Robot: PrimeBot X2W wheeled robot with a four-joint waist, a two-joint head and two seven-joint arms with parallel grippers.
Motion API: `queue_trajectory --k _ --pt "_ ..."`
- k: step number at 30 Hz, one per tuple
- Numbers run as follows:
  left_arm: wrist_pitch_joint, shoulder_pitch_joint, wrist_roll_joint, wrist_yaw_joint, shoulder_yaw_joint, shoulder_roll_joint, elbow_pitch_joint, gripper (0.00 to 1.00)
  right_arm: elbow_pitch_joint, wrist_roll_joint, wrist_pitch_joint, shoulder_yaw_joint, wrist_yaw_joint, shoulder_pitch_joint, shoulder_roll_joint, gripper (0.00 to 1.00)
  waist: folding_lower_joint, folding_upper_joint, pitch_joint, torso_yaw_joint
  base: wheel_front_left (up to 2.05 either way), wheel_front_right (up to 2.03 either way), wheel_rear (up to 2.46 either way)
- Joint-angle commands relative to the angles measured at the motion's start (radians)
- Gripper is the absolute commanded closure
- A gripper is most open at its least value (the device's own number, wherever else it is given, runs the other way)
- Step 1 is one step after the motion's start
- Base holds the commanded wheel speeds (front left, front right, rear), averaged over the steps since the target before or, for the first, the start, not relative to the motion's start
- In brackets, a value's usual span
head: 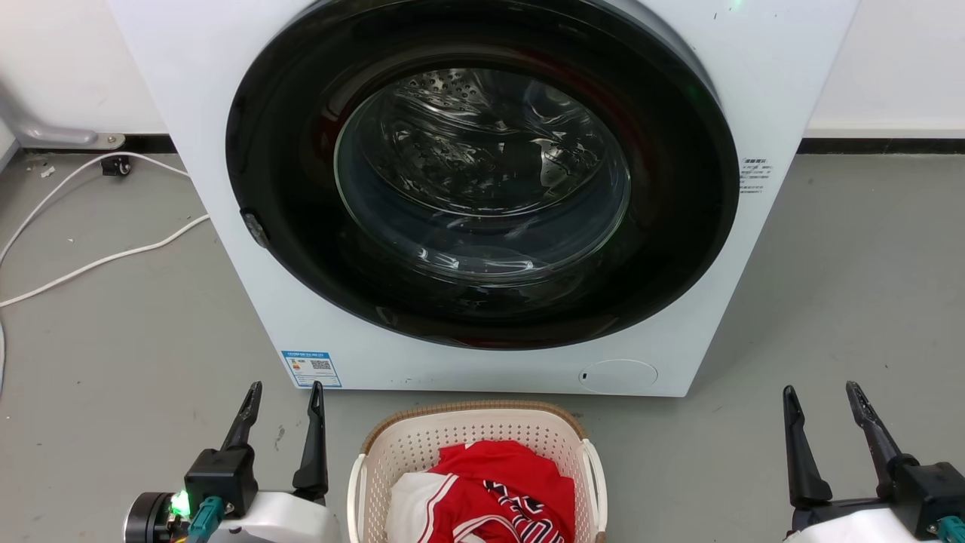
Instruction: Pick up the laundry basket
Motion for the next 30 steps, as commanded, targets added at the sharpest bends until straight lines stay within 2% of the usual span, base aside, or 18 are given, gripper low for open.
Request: queue_trajectory --k 1,21,30 --pt "-0.005 0.011 0.006 0.006 0.002 0.002 0.0 0.0 0.002 0.002 -0.002 0.002 0.0 0.005 -0.003 0.0 -0.0001 0.0 0.0 0.0 0.0 0.0 0.0" --pt "-0.004 -0.004 0.008 0.009 0.011 0.002 0.015 0.0 0.002 0.015 -0.002 0.036 0.0 -0.012 -0.003 0.0 -0.0001 0.0 0.014 -0.001 0.0 0.0 0.0" --pt "-0.004 -0.094 0.014 -0.024 0.027 0.018 0.129 0.0 0.118 0.0 -0.002 0.138 0.0 -0.096 -0.003 0.0 -0.0001 0.0 0.07 0.001 0.0 0.0 0.0"
